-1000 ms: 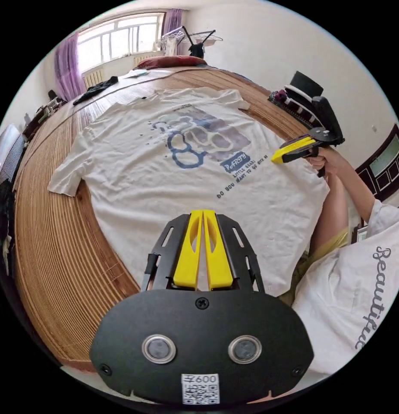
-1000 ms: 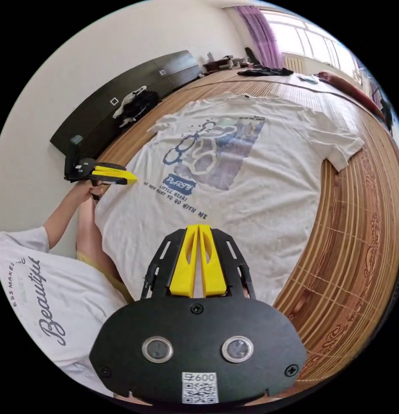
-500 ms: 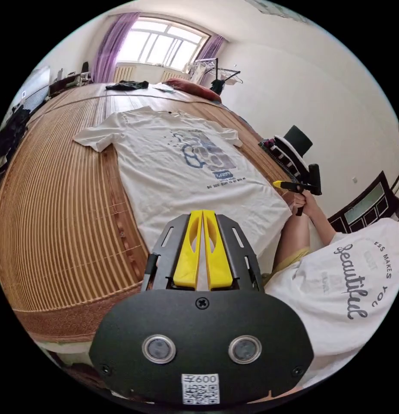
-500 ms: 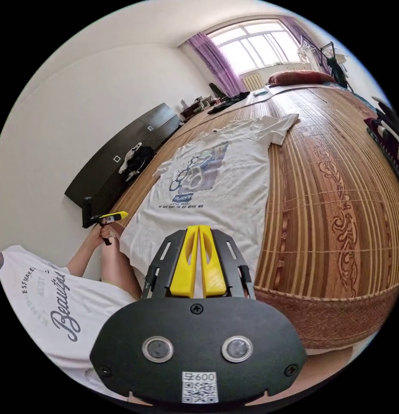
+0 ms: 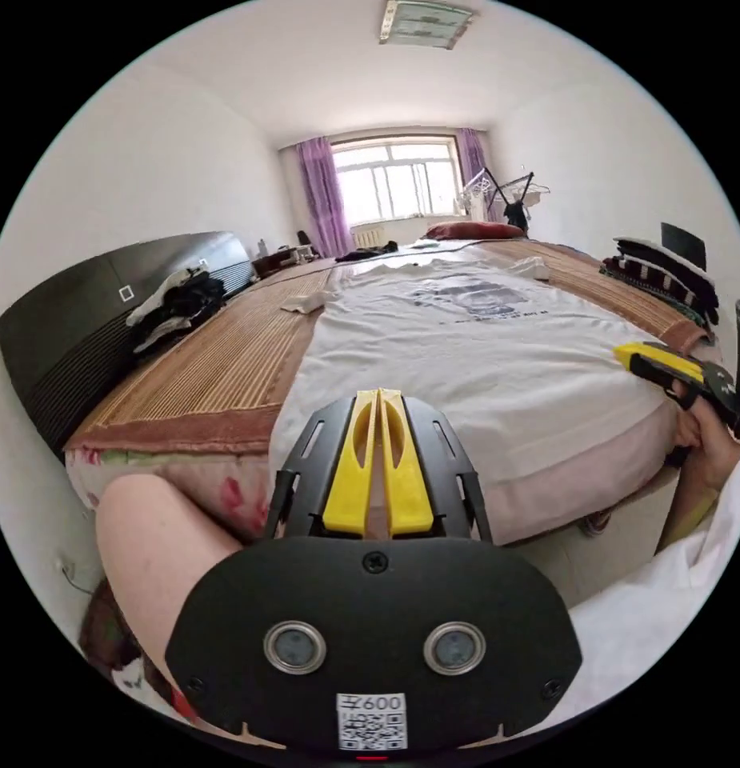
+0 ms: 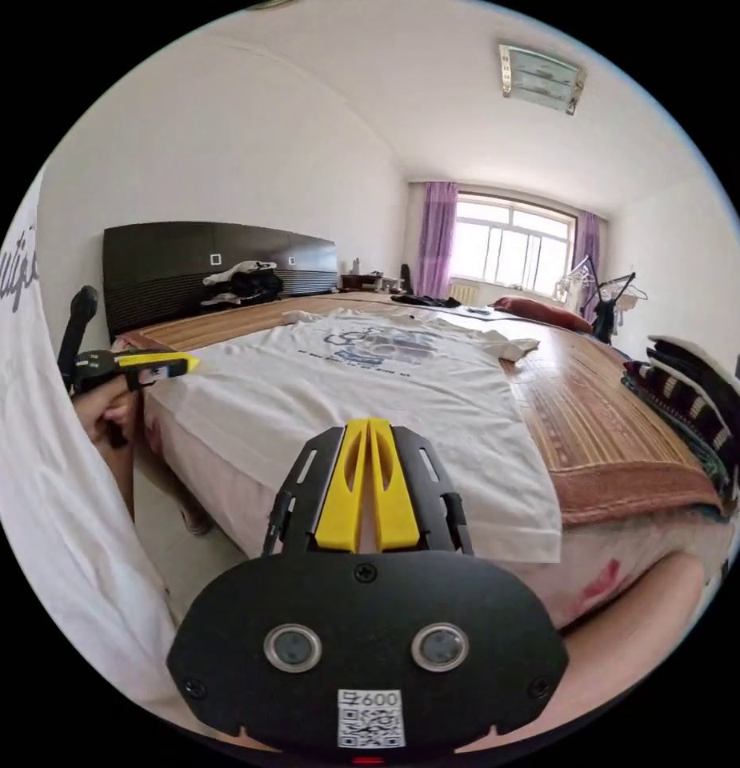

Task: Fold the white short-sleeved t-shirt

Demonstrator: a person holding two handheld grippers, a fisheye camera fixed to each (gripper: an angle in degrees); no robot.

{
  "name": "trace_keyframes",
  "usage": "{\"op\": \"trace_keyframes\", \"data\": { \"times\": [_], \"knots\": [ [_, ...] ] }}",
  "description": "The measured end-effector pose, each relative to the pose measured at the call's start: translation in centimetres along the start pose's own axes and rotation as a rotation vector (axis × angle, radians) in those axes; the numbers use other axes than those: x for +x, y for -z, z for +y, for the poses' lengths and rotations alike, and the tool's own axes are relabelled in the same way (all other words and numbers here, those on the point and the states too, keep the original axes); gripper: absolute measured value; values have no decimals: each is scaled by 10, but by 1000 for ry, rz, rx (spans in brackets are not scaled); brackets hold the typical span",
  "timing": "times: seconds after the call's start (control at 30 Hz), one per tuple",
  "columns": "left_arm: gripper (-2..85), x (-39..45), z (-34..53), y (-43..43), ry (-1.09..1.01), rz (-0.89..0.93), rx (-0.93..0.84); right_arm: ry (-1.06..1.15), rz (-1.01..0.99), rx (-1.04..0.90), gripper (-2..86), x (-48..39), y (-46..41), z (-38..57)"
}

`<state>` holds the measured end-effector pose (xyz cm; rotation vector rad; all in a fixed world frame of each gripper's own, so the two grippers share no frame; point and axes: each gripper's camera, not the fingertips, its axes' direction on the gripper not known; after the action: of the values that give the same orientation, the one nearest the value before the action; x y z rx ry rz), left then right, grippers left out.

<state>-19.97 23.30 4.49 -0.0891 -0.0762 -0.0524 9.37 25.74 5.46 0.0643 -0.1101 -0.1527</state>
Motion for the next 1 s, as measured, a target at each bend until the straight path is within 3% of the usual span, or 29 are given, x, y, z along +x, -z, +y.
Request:
{"op": "trace_keyframes", "data": {
  "times": [0.1, 0.17, 0.23, 0.3, 0.37, 0.47, 0.5, 0.57, 0.67, 0.7, 0.77, 1.0],
  "knots": [
    [5, -21, -6, 19, 171, -147, -14, -169, 145, 41, -9, 19, 30, 6],
    [4, -4, -6, 26, 46, -125, 58, -148, 104, 87, -9, 9, 33, 3],
    [4, 39, 6, 23, -228, -20, 124, -120, 84, 52, -9, -4, 20, 0],
    [6, 60, 17, 18, -305, 35, 119, -138, 79, -19, -9, -8, 3, 2],
    [7, 59, 28, 2, -243, 28, 1, -295, 80, -62, -8, 13, 3, 6],
    [6, 18, 35, 10, 34, 48, 17, -491, 204, -77, -9, 41, 23, 3],
    [5, 3, 33, 16, 162, -40, 35, -497, 226, -61, -9, 42, 28, 1],
    [5, -9, 22, 22, 198, -87, 48, -381, 222, 10, -9, 36, 37, -5],
    [3, -2, 3, 7, 7, -80, 34, -289, 209, -156, -9, 35, 12, -8],
    [3, -2, -2, -11, -3, -68, -73, -288, 208, -222, -9, 37, 4, -7],
    [2, 0, -5, -31, -9, -43, -192, -366, 187, -214, -9, 48, 7, -6],
    [2, 14, -16, -27, -30, -212, -207, -374, 238, -232, -9, 52, 17, -9]
  ]
}}
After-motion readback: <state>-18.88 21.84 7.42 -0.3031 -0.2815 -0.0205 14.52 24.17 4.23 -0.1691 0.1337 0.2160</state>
